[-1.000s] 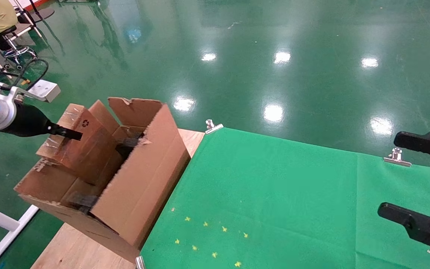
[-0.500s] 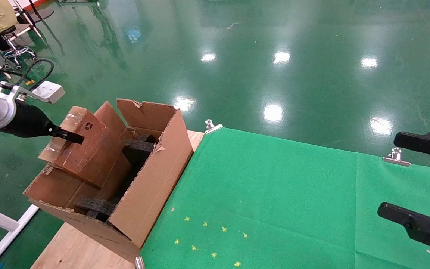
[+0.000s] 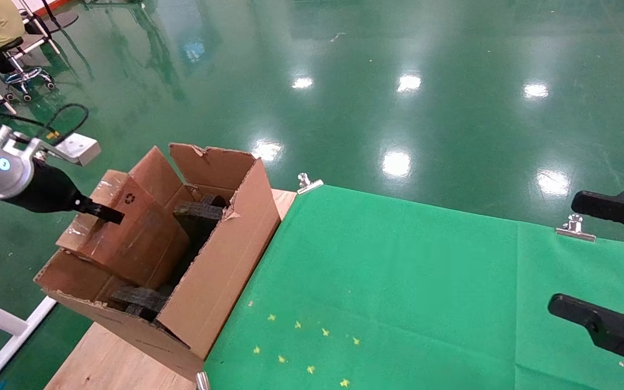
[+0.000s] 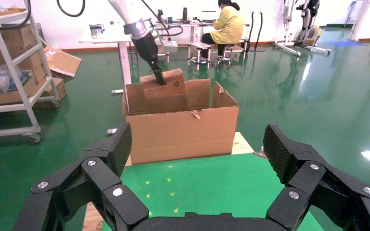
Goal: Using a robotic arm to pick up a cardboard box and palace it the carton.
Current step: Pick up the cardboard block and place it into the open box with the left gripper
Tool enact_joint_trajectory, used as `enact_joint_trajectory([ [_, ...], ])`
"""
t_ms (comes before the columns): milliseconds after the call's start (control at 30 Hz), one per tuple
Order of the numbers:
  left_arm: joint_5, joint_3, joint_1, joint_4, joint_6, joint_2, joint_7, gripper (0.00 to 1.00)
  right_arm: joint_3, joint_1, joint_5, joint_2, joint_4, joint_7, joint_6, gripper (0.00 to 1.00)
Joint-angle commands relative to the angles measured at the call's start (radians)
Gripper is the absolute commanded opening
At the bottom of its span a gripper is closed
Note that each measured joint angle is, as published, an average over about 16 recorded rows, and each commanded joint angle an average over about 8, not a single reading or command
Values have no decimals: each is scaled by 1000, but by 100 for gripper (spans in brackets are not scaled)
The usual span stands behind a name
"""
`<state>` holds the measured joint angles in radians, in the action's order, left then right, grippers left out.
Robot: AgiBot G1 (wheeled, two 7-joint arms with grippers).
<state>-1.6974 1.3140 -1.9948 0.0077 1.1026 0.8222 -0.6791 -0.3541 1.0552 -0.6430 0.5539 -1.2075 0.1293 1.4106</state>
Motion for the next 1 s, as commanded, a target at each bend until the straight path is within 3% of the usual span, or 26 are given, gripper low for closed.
enact_joint_trajectory([
  [33,3,-2,16,3,-7,2,-6,0,0,0,0,0,0,0,0,100],
  [1000,91,-64,254,-4,-189,52,-59,0,0,0,0,0,0,0,0,100],
])
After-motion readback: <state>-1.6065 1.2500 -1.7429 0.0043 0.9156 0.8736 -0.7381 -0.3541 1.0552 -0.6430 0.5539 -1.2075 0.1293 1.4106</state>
